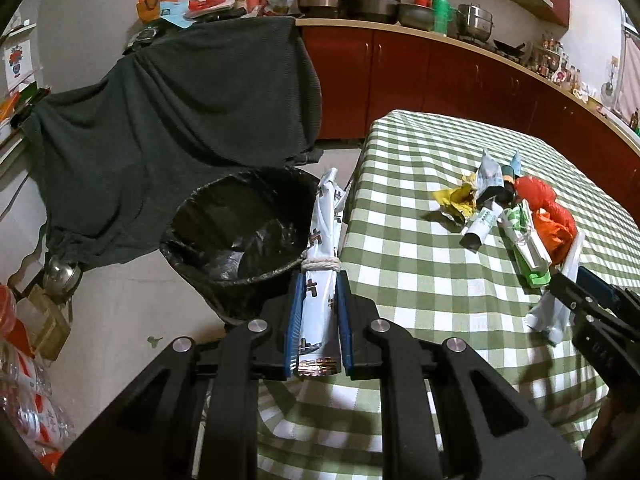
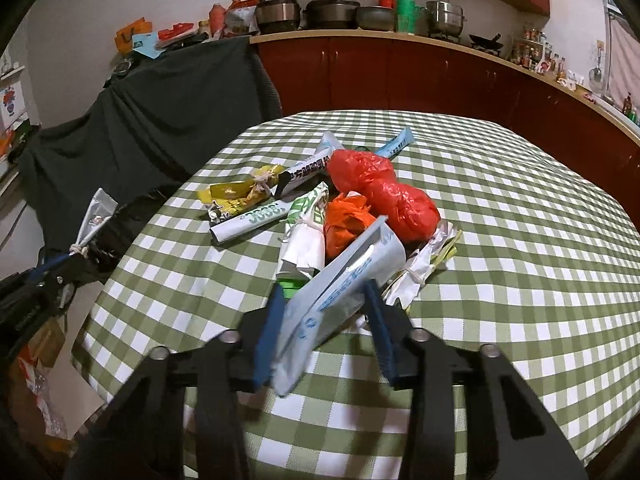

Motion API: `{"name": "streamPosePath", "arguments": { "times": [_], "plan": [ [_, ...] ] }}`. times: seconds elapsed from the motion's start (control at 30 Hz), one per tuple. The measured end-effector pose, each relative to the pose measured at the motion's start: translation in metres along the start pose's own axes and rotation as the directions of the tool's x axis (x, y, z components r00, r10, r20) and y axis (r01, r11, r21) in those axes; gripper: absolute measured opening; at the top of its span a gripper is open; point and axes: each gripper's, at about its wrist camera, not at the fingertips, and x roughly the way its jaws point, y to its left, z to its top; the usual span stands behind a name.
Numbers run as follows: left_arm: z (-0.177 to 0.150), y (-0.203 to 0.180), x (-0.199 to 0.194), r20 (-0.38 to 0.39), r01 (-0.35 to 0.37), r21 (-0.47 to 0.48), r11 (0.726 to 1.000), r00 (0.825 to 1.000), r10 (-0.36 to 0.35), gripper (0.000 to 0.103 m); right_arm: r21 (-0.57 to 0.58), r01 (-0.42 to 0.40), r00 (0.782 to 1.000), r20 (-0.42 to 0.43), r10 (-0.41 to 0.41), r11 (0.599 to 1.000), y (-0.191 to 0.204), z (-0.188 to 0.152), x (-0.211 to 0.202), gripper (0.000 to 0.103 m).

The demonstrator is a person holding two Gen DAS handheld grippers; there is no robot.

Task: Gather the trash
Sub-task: 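Carry the paper tube and white wrapper over the black trash bin with both tools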

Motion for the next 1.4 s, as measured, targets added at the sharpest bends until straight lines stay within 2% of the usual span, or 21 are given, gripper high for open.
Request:
{"name": "streamPosePath", "arguments": {
  "times": [0.27,0.5,0.67,0.83,1.1,1.23,1.4],
  "plan": [
    [-0.002,-0.005,0.001,-0.004,-0.006,0.012,1.000,1.000,0.006,0.016,-0.012,-0.012,0.999,0.035,0.012,1.000,-0.001,0.003,-0.008,0.022],
    [0.000,-0.002,0.001,0.001,-0.013,0.007,1.000,1.000,0.013,0.016,-0.039,-0.006,0.996,0.085,0.009,0.999,0.000,0.011,-0.021,0.020],
    [0.003,0.007,0.001,0.007,-0.036,-0.007,0.999,0.999,0.036,0.016,-0.060,-0.036,0.993,0.114,0.042,0.998,0.006,0.022,-0.029,0.020],
    [0.010,0.022,0.003,0.018,-0.078,-0.034,0.996,0.997,0.079,0.016,-0.098,-0.114,0.984,0.124,0.125,0.989,0.025,0.038,-0.026,0.020],
    [0.026,0.059,0.014,0.019,-0.169,-0.105,0.980,0.985,0.172,0.016,-0.212,-0.253,0.950,0.129,0.284,0.944,0.084,0.073,-0.008,0.020],
    [0.035,0.077,0.024,0.014,-0.218,-0.137,0.966,0.975,0.222,0.016,-0.249,-0.323,0.929,0.098,0.356,0.913,0.114,0.087,0.010,0.020],
    [0.039,0.097,0.038,-0.013,-0.253,-0.173,0.952,0.967,0.255,0.016,-0.290,-0.368,0.914,0.060,0.401,0.883,0.145,0.099,0.030,0.020]
  ]
}}
